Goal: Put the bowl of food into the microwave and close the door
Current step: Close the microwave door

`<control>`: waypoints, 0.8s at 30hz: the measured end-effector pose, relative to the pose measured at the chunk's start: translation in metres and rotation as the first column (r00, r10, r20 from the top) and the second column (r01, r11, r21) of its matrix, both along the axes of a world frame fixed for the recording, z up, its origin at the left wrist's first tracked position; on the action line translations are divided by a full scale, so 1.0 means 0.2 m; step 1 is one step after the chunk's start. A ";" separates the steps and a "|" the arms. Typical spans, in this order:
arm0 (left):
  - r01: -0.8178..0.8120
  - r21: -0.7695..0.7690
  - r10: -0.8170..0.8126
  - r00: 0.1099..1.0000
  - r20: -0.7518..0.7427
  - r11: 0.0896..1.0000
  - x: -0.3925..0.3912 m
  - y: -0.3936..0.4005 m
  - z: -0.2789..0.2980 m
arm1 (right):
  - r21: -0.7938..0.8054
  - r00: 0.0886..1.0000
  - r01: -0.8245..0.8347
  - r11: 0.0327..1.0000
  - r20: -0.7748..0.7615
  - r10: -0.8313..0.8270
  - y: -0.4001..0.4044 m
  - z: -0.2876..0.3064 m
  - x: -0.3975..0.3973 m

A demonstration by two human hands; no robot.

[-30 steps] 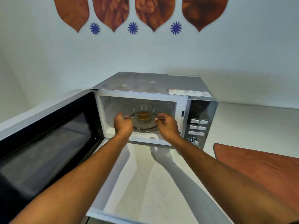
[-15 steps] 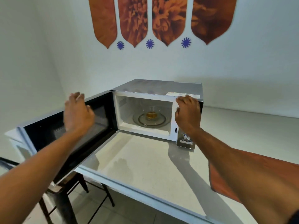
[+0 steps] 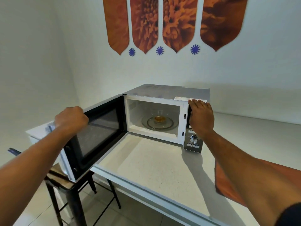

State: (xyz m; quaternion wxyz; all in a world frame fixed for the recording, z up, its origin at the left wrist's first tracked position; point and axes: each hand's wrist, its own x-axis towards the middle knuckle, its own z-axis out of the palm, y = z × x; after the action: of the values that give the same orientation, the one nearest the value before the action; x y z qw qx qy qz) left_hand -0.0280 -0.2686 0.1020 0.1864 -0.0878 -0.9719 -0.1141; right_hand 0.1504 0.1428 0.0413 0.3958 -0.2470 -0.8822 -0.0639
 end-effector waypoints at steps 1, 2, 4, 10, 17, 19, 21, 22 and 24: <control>0.015 0.031 -0.016 1.000 0.021 0.999 0.01 0.01 0.02 | -0.003 1.000 -0.003 1.000 0.008 0.003 0.00 0.00 0.01; 0.036 0.057 -0.038 0.999 0.034 0.998 0.03 0.02 0.03 | -0.004 1.000 -0.007 1.000 0.014 0.007 -0.01 0.00 0.01; 0.104 0.106 -0.112 0.991 0.074 0.989 0.07 0.04 0.05 | -0.004 1.000 -0.011 1.000 0.018 0.011 -0.01 0.00 0.02; 0.271 0.398 -0.385 0.891 0.241 0.877 0.27 0.17 0.08 | -0.011 0.999 -0.015 1.000 0.048 0.015 -0.02 0.03 0.04; 0.132 0.704 -0.601 0.643 0.475 0.698 0.47 0.37 -0.03 | -0.046 0.995 -0.043 0.998 0.083 0.046 -0.02 0.04 0.07; 0.053 0.743 -0.580 0.662 0.474 0.667 0.51 0.47 -0.07 | -0.062 0.994 -0.055 0.997 0.087 0.061 -0.01 0.04 0.08; -0.023 0.775 -0.574 0.659 0.487 0.631 0.53 0.56 -0.11 | -0.074 0.994 -0.067 0.995 0.080 0.073 -0.01 0.04 0.08; -0.046 0.790 -0.581 0.651 0.488 0.611 0.55 0.60 -0.13 | -0.076 0.994 -0.070 0.995 0.076 0.076 -0.01 0.04 0.07; -0.059 0.824 -0.605 0.651 0.459 0.563 0.58 0.69 -0.15 | -0.074 0.995 -0.073 0.995 0.063 0.077 0.00 0.04 0.07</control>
State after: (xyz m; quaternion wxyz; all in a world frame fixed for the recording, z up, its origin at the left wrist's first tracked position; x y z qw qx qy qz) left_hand 0.0885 -0.1298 0.0729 -0.2031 -0.1118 -0.7816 -0.5791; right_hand 0.1645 0.1421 0.0485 0.3598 -0.2254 -0.9050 -0.0256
